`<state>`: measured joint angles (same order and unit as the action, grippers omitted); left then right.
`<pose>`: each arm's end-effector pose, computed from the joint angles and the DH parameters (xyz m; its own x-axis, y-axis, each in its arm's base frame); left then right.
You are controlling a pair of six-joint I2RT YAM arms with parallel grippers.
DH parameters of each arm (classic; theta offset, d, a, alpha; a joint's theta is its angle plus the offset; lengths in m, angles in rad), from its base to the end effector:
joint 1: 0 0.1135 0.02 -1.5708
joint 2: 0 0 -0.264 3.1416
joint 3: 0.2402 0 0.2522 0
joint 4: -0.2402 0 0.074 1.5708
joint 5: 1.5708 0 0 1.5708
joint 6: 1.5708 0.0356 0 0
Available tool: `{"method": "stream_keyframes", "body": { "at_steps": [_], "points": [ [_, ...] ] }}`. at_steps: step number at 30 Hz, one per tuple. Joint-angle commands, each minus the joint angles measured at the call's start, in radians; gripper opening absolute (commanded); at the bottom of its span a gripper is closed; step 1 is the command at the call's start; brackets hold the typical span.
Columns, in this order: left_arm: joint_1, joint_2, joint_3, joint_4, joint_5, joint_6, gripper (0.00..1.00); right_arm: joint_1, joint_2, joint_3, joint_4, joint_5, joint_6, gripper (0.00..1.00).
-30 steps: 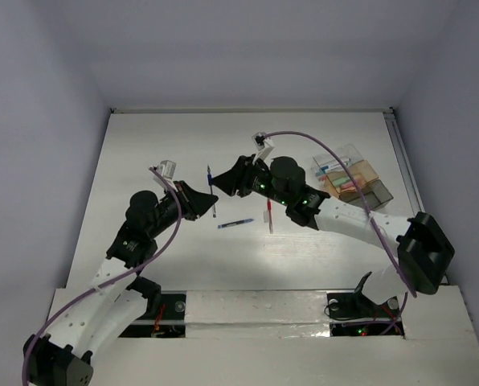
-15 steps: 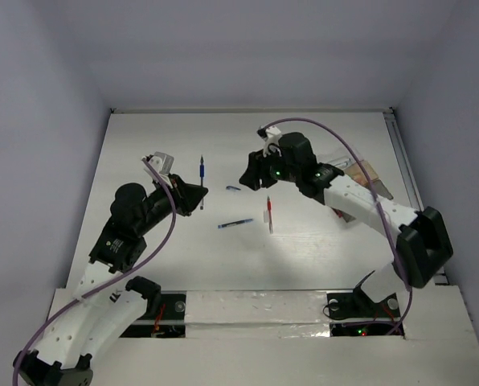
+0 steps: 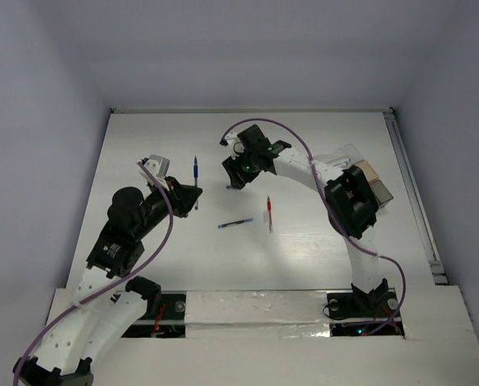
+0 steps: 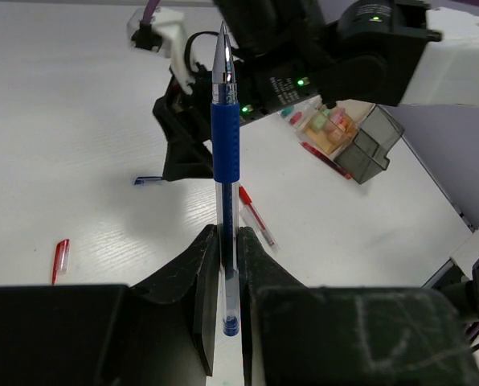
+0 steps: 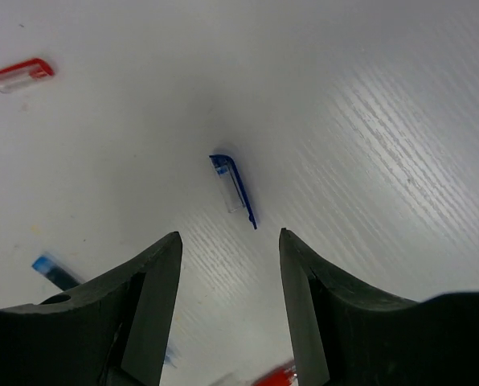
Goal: Sort the stationery into containers
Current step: Pick up the pen from the center of the board, then close the pen cap on the pen.
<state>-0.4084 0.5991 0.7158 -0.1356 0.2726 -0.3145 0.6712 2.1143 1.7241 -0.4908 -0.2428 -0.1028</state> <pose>0.1307 -0.0670 0.3484 -0.2112 -0.2332 -0.9492 0.5933 0.7412 -0.3141 0.3666 0.3021 0.2180 -0.5266 -0.5454 -0.6521 -0.7817 0.6122 0.1192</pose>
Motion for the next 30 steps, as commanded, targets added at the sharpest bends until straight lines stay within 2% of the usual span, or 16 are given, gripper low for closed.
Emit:
{"method": "stream_keyframes", "body": {
  "at_steps": [1,6,13,14,15,22,27,30],
  "points": [
    [0.01,-0.013,-0.001,0.028,-0.003,0.012,0.0,0.031,0.074,0.139,-0.113,0.01,-0.073,0.58],
    [0.01,-0.015,-0.003,0.03,0.008,0.012,0.0,0.065,0.193,0.276,-0.175,0.1,-0.097,0.59],
    [0.01,-0.015,-0.001,0.028,0.007,0.014,0.0,0.087,0.262,0.324,-0.189,0.192,-0.112,0.57],
    [0.01,-0.015,-0.001,0.028,0.005,0.015,0.0,0.087,0.271,0.325,-0.19,0.195,-0.103,0.54],
    [0.01,-0.015,-0.001,0.03,0.002,0.015,0.0,0.087,0.274,0.321,-0.189,0.195,-0.098,0.47],
    [0.01,-0.013,-0.001,0.028,-0.006,0.014,0.0,0.096,0.251,0.25,-0.163,0.215,-0.063,0.3],
    [0.019,-0.007,-0.004,0.033,0.004,0.014,0.0,0.096,0.225,0.216,-0.144,0.229,-0.029,0.05],
    [0.019,0.007,-0.006,0.034,0.017,0.011,0.0,0.096,0.171,0.169,-0.051,0.237,0.02,0.0]
  ]
}}
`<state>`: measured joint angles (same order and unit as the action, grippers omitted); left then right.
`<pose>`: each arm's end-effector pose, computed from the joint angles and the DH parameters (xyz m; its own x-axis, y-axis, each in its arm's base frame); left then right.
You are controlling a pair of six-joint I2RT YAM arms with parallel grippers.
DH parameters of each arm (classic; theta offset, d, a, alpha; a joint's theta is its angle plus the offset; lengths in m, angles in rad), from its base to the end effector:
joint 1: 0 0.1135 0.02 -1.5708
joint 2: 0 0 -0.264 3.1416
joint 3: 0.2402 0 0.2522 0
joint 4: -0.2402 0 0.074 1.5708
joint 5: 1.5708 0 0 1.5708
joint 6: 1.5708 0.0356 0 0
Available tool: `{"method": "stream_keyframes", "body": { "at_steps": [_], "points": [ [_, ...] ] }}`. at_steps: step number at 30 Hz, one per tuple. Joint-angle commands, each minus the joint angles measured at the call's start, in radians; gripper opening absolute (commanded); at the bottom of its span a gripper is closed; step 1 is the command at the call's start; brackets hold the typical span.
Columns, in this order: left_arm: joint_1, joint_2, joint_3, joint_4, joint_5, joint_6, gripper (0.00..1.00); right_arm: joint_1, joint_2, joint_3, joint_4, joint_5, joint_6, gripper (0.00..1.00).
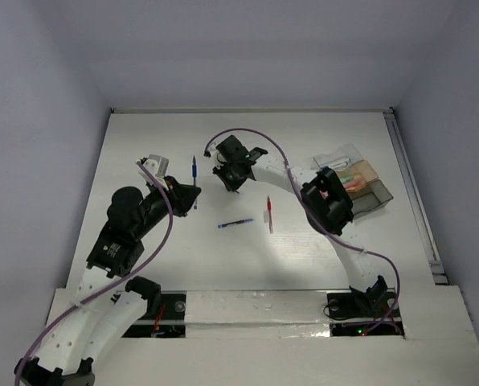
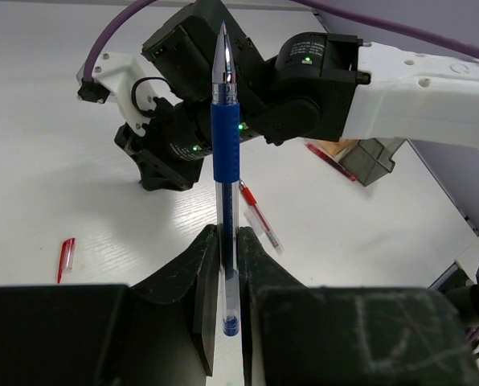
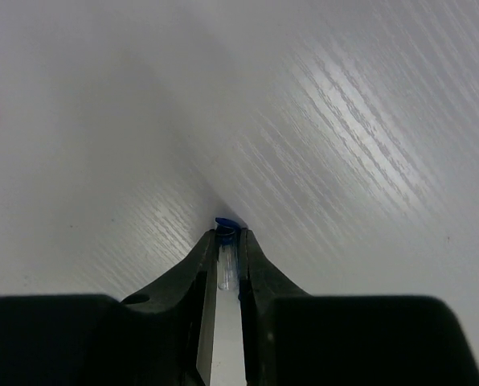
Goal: Sort the stationery into containers
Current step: Close the pen cap on the pen.
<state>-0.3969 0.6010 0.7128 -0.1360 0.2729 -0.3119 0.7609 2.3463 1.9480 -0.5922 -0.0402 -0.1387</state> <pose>0.1321 -0.0658 0.3471 -0.2117 -0.2317 -0.9495 0.5840 0.7490 -0.3130 0.3712 0.3554 0.1707 -0.5024 -0.6691 -0.5477 -0.7819 0.6219 -0.0425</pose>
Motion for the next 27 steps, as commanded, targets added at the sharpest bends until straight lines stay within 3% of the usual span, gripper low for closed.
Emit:
{"method": "stream_keyframes", "body": {
  "at_steps": [1,6,13,20,27],
  "points": [
    [0.007,0.008,-0.003,0.036,0.022,0.007,0.0,0.006,-0.08,-0.07,0.051,0.071,0.074,0.0],
    [0.007,0.017,-0.01,0.044,0.042,0.004,0.0,0.006,-0.319,-0.266,0.3,0.125,0.256,0.0],
    [0.007,0.085,-0.009,0.042,0.087,0.013,0.0,0.006,-0.658,-0.642,0.768,0.018,0.582,0.0],
    [0.007,0.143,-0.012,0.059,0.158,0.02,0.0,0.024,-0.811,-0.855,1.108,0.023,0.859,0.0],
    [0.007,0.171,-0.012,0.07,0.196,0.02,0.0,0.034,-0.82,-0.911,1.293,0.011,0.97,0.0]
  ]
}}
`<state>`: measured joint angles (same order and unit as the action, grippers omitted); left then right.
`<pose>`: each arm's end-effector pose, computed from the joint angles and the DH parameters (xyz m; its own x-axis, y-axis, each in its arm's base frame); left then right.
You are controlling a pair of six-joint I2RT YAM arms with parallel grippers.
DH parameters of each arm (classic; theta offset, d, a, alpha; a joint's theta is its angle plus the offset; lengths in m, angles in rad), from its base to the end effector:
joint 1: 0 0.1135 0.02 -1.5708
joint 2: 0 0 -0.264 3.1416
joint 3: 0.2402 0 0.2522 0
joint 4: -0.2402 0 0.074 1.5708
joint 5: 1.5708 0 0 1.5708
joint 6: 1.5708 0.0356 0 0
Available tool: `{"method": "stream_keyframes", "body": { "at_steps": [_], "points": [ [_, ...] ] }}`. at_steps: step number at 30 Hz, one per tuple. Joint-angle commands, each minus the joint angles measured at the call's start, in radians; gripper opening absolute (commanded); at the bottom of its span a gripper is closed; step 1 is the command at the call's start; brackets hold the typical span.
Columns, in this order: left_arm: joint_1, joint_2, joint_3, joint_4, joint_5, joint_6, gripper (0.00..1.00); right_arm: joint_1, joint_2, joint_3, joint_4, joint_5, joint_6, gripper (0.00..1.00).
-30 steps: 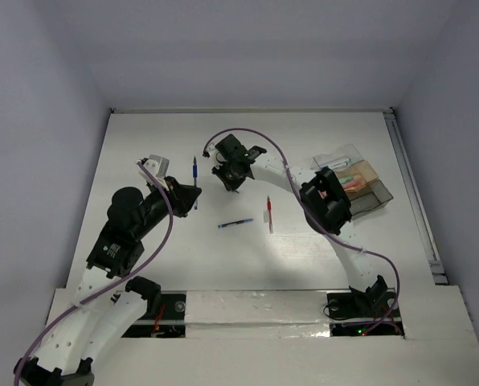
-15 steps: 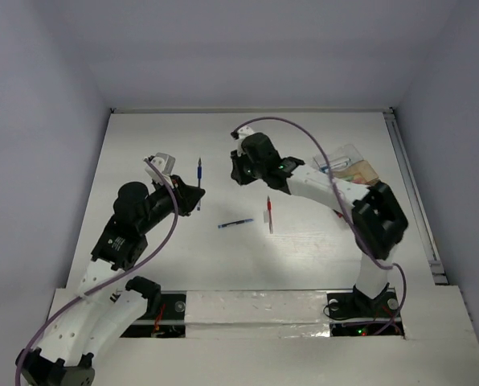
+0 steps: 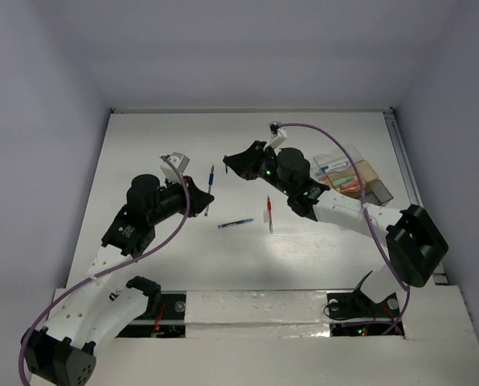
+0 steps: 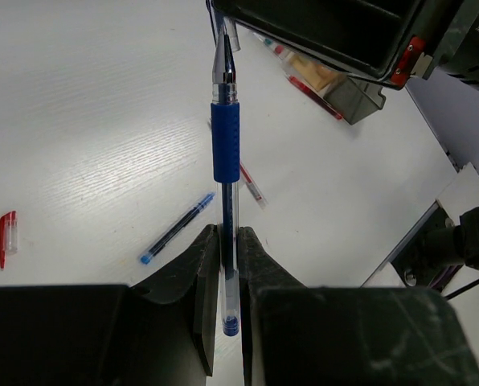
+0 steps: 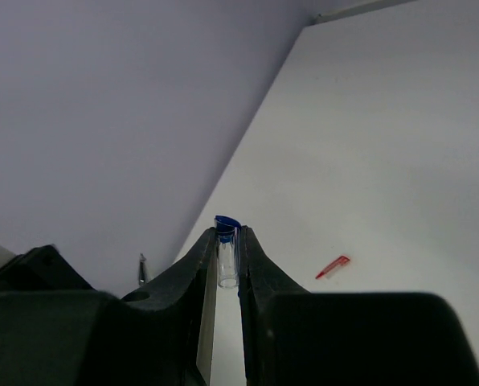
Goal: Sort the stationery into containers
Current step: Close the pen cap on the pen.
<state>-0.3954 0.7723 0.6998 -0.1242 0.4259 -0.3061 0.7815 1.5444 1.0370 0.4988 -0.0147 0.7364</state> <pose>0.1641 -0.0844 0.3190 -0.3903 -0.1344 -0.9108 0.6367 0.6752 -0.3725 0.2594 0.2581 0.3099 -0.4845 0.4653 -0.7408 -0.5254 0.5223 0.6717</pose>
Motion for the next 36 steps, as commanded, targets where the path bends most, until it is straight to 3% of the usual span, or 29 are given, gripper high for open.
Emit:
{"method": "stream_keyframes", "body": {
  "at_steps": [1,10,36],
  "points": [
    [0.006,0.001,0.001,0.061,0.045,0.015,0.0,0.013,-0.015,-0.006,0.217,-0.028,0.103,0.0],
    [0.006,0.012,-0.002,0.06,0.051,0.01,0.0,0.032,0.02,-0.012,0.316,-0.053,0.139,0.0],
    [0.006,-0.018,0.0,0.055,0.014,0.01,0.0,0.041,0.017,0.011,0.259,0.009,0.077,0.0]
  ]
}}
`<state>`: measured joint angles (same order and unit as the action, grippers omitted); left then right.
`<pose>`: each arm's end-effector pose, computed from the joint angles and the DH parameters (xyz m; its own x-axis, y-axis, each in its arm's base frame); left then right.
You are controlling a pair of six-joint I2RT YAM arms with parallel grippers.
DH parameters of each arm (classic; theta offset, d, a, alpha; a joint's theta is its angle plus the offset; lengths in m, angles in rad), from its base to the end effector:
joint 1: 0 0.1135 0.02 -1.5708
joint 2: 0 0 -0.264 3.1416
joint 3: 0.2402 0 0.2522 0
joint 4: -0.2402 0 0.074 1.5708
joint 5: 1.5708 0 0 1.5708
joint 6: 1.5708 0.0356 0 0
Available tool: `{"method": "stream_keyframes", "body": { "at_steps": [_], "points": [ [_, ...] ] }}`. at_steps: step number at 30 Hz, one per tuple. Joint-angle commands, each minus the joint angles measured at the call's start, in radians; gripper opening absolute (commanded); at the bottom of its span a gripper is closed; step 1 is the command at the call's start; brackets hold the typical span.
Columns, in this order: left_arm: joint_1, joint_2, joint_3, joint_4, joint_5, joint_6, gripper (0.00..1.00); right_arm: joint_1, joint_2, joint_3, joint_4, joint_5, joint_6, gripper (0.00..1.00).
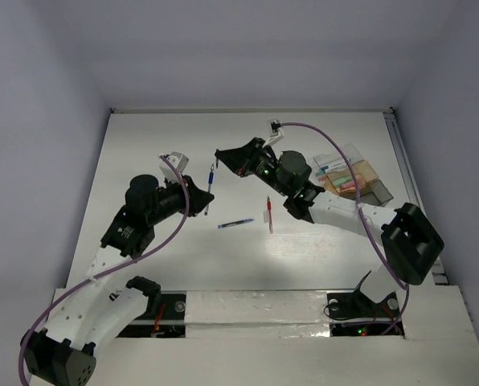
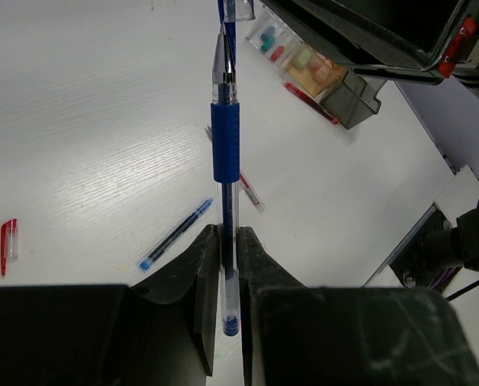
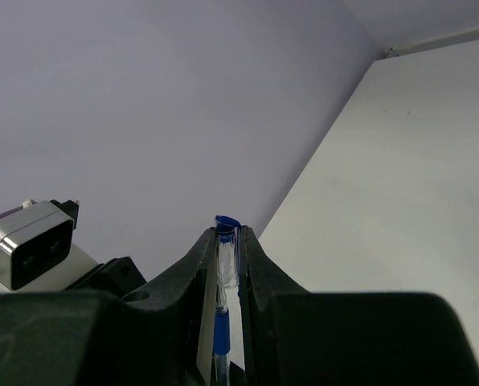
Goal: Sort the stationery into containers
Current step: Close the pen cap on the pen.
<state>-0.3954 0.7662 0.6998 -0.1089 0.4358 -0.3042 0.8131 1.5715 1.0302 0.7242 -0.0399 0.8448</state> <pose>0.1629 -0.0843 0.3216 -0.3730 -0.1385 -0.9174 0.6509 0.6655 -0.3652 0.2524 0.2689 0.3226 -0.4800 0.5800 -0.6582 -0.5932 0.3382 0.7306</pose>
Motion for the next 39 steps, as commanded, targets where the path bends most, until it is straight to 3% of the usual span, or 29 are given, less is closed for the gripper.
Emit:
{"method": "stream_keyframes", "body": {
  "at_steps": [1,19,39],
  "points": [
    [0.006,-0.01,0.0,0.04,0.006,0.01,0.0,0.009,-0.008,0.021,0.035,0.034,-0.033,0.0],
    [0.006,0.002,0.0,0.043,0.027,0.007,0.0,0.028,0.028,0.071,0.027,0.0,-0.041,0.0],
    [0.006,0.004,-0.002,0.041,0.026,0.005,0.0,0.028,-0.015,0.015,0.126,0.034,-0.033,0.0]
  ]
}}
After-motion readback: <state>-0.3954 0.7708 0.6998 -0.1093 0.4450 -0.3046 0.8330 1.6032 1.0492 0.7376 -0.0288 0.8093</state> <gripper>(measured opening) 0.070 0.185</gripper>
